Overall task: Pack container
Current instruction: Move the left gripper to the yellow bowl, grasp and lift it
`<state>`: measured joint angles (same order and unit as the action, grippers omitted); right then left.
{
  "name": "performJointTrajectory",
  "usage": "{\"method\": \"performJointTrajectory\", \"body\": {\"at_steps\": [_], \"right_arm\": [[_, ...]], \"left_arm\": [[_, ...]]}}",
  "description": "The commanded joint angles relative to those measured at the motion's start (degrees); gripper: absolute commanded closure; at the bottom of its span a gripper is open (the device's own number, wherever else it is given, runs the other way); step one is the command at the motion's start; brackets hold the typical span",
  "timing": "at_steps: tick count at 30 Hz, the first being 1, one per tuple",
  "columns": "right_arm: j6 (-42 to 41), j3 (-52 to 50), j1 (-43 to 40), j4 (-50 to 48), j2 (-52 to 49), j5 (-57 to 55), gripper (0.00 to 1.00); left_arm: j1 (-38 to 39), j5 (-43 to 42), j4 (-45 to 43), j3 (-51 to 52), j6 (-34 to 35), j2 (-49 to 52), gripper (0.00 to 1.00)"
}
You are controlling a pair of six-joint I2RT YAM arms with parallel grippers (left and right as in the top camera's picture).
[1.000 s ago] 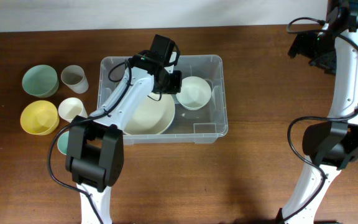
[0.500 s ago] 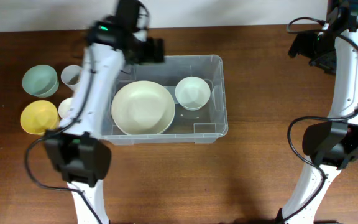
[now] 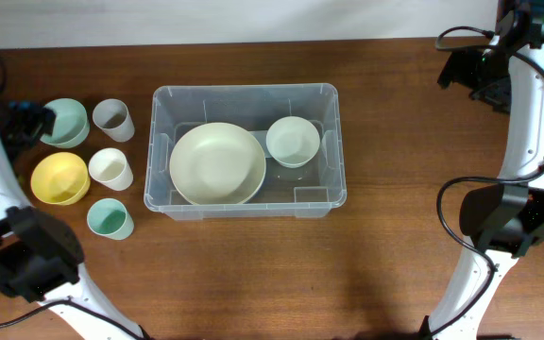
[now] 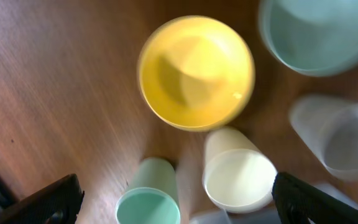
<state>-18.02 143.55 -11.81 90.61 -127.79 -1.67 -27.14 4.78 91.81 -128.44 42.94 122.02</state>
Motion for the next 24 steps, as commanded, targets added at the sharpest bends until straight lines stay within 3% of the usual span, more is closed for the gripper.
{"method": "performJointTrajectory", "body": {"at_steps": [1, 8, 14, 19, 22, 24], "right_arm": [[-0.4, -0.2, 0.2, 0.0, -0.5, -0.9, 0.01], [-0.4, -0.2, 0.2, -0.1, -0.5, -0.9, 0.01], [-0.4, -0.2, 0.2, -0.1, -0.5, -0.9, 0.01], [-0.4, -0.2, 0.2, 0.0, -0.5, -0.9, 0.01], [-0.4, -0.2, 0.2, 0.0, -0.5, -0.9, 0.01], [-0.4, -0.2, 0.2, 0.0, -0.5, -0.9, 0.01]], "left_arm": [[-2.7, -0.1, -4.3, 8.4, 2.9, -1.0, 0.01], [-4.3, -3.1, -16.0, 23.5, 2.9, -1.0, 0.01], [-4.3, -3.1, -22.7, 31.3, 2.9, -1.0, 0.10], [-4.3, -3.0, -26.6, 36.7, 2.9, -1.0, 0.11], [-4.3, -3.0, -27.4, 37.4, 2.9, -1.0, 0.34], [-4.3, -3.1, -27.7, 37.4, 2.9, -1.0, 0.63]]}}
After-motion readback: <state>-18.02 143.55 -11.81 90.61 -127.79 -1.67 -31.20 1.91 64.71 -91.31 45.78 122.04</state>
